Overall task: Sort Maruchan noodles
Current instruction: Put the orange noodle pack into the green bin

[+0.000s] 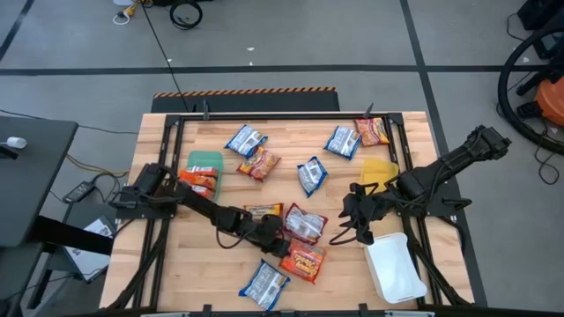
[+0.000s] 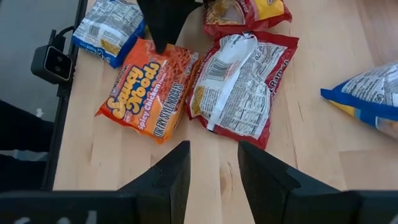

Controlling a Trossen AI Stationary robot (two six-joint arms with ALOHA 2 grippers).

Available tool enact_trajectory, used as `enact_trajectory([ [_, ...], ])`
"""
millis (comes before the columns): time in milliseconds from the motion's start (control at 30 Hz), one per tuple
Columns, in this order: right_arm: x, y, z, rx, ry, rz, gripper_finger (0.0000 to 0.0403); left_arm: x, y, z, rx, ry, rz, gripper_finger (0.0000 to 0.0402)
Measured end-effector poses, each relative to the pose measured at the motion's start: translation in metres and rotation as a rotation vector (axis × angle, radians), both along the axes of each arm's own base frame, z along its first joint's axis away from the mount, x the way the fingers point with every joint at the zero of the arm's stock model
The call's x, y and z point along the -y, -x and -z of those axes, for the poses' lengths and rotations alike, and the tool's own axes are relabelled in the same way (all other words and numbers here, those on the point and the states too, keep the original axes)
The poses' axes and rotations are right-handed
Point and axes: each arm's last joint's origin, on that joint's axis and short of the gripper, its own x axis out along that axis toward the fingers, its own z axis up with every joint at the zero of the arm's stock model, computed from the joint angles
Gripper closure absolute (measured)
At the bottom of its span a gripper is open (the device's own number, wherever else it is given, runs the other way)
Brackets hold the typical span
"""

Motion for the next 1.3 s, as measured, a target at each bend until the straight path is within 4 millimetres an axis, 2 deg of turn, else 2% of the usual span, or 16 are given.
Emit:
enact_trajectory([
  [167, 0.000, 0.000, 0.000, 0.005, 0.022, -0.028, 0.0262, 0.009, 0.000, -0.002, 0.021, -0.024, 0.001, 0.0387],
  [367, 0.000, 0.000, -0.002, 0.024, 0.057, -0.075, 0.0263, 0.013, -0.007, -0.022, -0.037, -0.114, 0.074, 0.0396],
  [567, -0.002, -0.003, -0.022, 0.099, 0.084, -0.134, 0.0263, 0.009, -0.010, -0.088, -0.102, -0.298, 0.202, 0.0398],
  [733, -0.003, -0.007, -0.045, 0.195, 0.145, -0.184, 0.0263, -0.004, 0.004, -0.160, -0.163, -0.551, 0.332, 0.0399],
  [867, -0.003, -0.010, -0.057, 0.259, 0.180, -0.197, 0.0263, -0.026, 0.024, -0.208, -0.242, -0.797, 0.442, 0.0400],
  [1000, -0.003, -0.011, -0.059, 0.287, 0.207, -0.158, 0.0263, -0.067, 0.050, -0.248, -0.350, -1.046, 0.476, 0.0400],
  [1167, -0.001, -0.012, -0.060, 0.295, 0.223, -0.094, 0.0263, -0.125, 0.093, -0.271, -0.624, -1.291, 0.558, 0.0401],
  [1300, 0.000, -0.014, -0.060, 0.311, 0.262, -0.035, 0.0263, -0.165, 0.123, -0.287, -0.701, -1.446, 0.581, 0.0401],
])
